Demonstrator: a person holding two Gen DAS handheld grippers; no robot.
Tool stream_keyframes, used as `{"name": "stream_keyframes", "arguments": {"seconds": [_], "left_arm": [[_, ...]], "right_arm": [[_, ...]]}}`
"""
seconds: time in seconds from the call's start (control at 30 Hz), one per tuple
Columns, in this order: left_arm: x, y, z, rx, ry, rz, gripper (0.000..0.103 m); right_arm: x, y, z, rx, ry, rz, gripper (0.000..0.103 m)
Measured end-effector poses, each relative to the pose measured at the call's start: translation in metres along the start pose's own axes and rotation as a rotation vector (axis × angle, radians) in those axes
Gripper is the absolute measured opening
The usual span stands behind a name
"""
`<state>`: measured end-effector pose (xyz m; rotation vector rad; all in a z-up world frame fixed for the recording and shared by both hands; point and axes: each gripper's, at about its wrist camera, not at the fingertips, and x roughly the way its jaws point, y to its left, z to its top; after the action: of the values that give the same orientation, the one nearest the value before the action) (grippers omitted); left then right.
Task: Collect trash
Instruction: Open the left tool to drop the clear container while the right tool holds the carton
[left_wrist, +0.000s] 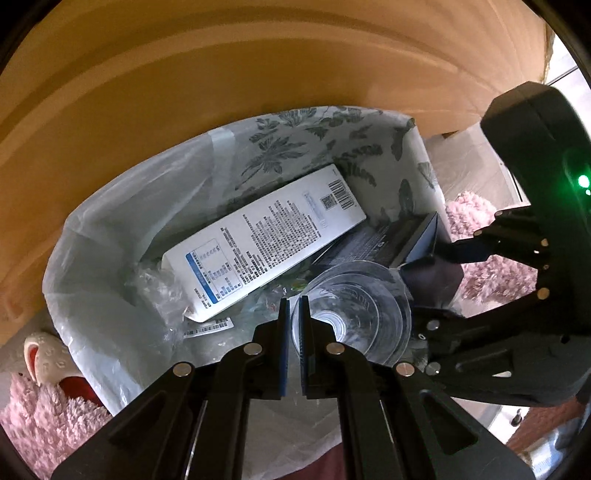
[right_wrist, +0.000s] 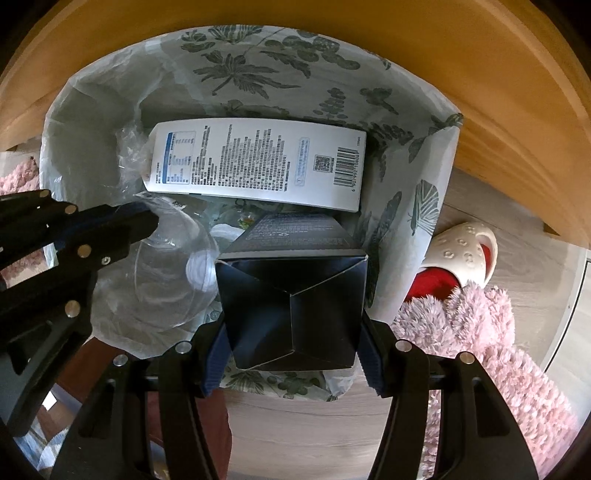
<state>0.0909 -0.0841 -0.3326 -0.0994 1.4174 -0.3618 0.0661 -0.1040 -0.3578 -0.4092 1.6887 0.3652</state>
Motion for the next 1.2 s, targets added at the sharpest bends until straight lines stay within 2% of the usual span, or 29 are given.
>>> {"name": "stream_keyframes", "arguments": {"seconds": [0.13, 0.27, 0.33, 0.37, 0.43, 0.73, 0.93, 1.2], "left_arm": [[0.004, 0.002, 0.003, -0.025, 0.027, -0.031, 0.005], [0.005, 0.001, 0.003, -0.038, 0.058, -0.047, 0.019], [0.002, 0.003, 0.004, -0.056, 0.061, -0.052, 0.021], [0.000, 0.005, 0.005, -0.075, 0.066, -0.052, 0.026], [-0.007, 0.011, 0.005, -0.102, 0.061, -0.052, 0.029], [-0.036, 0.030, -0.002, -0.201, 0.078, 0.026, 0.030], [-0.067, 0.055, -0.015, -0.359, 0.069, 0.001, 0.030], [-0.096, 0.070, -0.030, -0.464, 0.027, -0.040, 0.030]], "right_arm": [[0.004, -0.001, 0.000, -0.008, 0.002, 0.001, 0.058], [0.004, 0.001, 0.000, -0.015, 0.005, -0.001, 0.058], [0.004, 0.001, 0.000, -0.013, 0.006, -0.001, 0.058], [0.004, 0.002, 0.000, -0.013, 0.007, -0.001, 0.058], [0.004, 0.003, 0.001, -0.015, 0.009, -0.005, 0.058], [0.003, 0.012, 0.004, -0.031, 0.020, -0.025, 0.058], [0.009, 0.021, 0.004, -0.054, 0.028, -0.050, 0.058], [0.013, 0.024, 0.004, -0.073, 0.023, -0.068, 0.058]]}}
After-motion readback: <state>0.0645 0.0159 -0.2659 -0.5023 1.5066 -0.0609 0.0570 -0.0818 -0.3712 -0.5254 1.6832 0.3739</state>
